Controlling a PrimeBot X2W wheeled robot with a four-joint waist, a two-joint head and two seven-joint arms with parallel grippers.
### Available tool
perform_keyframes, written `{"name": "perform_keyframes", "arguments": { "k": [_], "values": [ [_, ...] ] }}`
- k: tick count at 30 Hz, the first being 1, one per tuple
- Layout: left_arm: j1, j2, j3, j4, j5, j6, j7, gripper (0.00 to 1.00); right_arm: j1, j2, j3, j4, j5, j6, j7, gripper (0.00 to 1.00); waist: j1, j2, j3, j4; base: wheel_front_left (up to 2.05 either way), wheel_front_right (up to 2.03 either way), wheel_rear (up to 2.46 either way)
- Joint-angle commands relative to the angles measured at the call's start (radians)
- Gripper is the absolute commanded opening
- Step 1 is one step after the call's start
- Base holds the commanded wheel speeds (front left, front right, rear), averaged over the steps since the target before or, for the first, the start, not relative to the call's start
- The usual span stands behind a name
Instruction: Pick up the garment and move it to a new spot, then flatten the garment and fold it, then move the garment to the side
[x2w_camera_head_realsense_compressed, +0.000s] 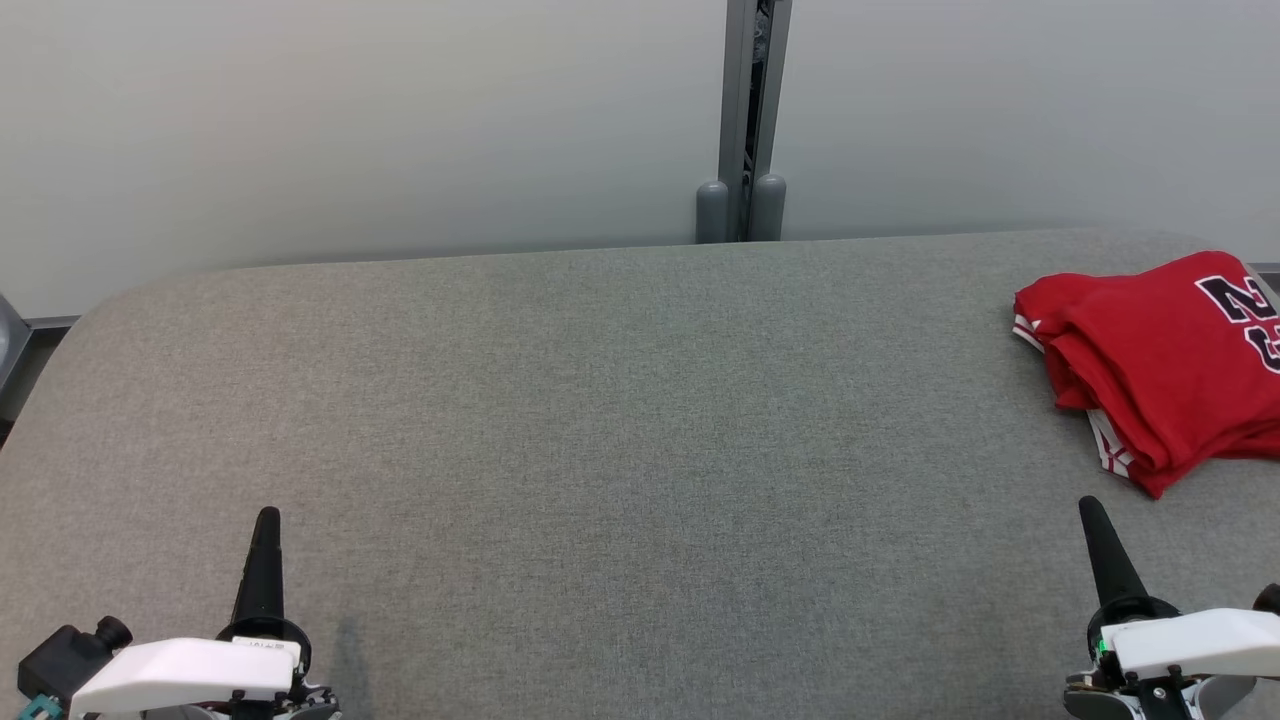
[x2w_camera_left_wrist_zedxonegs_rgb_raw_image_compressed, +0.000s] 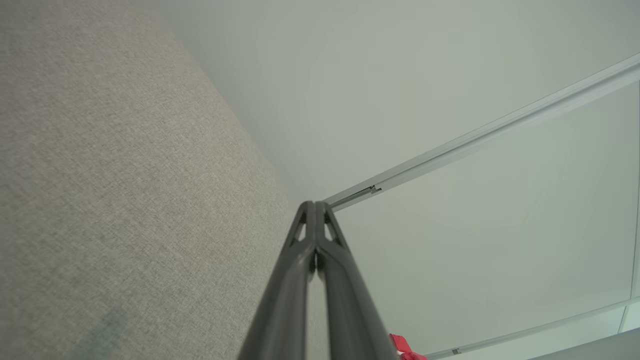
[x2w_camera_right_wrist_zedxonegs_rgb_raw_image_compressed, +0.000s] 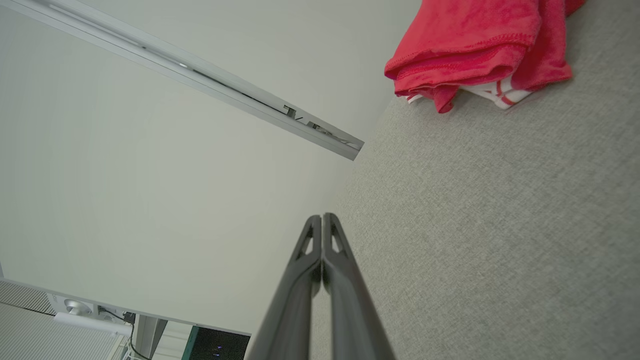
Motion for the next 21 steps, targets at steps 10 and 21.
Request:
{"name": "perform_keyframes", "arguments": {
  "k": [10,21],
  "values": [
    [-0.041,0.008,0.008,-0.005,-0.107,-0.012,0.028,0.0,-0.029,-0.001,-0.018,-0.016,0.098,0.0,0.03,0.0,0.0,-0.0001,0.002,0.0,0.0,0.0,0.0],
    [-0.058,0.009,0.011,-0.001,-0.213,-0.02,0.055,0.0,-0.039,0.002,-0.031,-0.019,0.194,0.0,0.058,0.0,0.0,-0.0001,0.004,0.001,0.0,0.0,0.0]
  ]
}}
